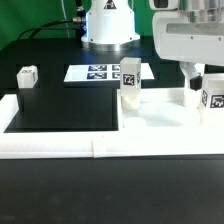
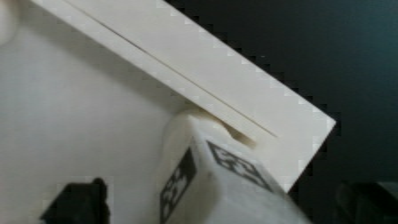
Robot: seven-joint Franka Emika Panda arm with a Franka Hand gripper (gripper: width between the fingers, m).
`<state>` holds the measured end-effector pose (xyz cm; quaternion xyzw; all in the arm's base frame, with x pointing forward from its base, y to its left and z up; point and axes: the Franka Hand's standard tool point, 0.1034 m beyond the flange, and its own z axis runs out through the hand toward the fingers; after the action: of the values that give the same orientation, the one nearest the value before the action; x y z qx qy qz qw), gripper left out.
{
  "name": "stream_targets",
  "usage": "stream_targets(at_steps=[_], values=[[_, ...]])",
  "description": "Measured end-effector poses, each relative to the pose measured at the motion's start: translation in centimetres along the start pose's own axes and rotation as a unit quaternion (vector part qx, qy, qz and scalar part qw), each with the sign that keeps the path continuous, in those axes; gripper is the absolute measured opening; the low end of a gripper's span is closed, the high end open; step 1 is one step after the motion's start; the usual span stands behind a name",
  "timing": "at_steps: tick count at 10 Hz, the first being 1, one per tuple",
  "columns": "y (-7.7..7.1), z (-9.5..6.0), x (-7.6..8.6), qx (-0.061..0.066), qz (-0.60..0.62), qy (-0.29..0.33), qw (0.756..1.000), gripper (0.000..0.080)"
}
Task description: Assemble square table
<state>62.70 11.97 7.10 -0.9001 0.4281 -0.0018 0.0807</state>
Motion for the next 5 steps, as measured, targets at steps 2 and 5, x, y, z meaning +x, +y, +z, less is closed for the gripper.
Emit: stream_targets(at_steps=[2,5], values=[[0.05,0.03,0.05,-0.001,-0.071,0.0,0.997,0.0649],[-0.44,-0.13,0.43,-0.025,-0.343,0.029,0.938,0.0649]])
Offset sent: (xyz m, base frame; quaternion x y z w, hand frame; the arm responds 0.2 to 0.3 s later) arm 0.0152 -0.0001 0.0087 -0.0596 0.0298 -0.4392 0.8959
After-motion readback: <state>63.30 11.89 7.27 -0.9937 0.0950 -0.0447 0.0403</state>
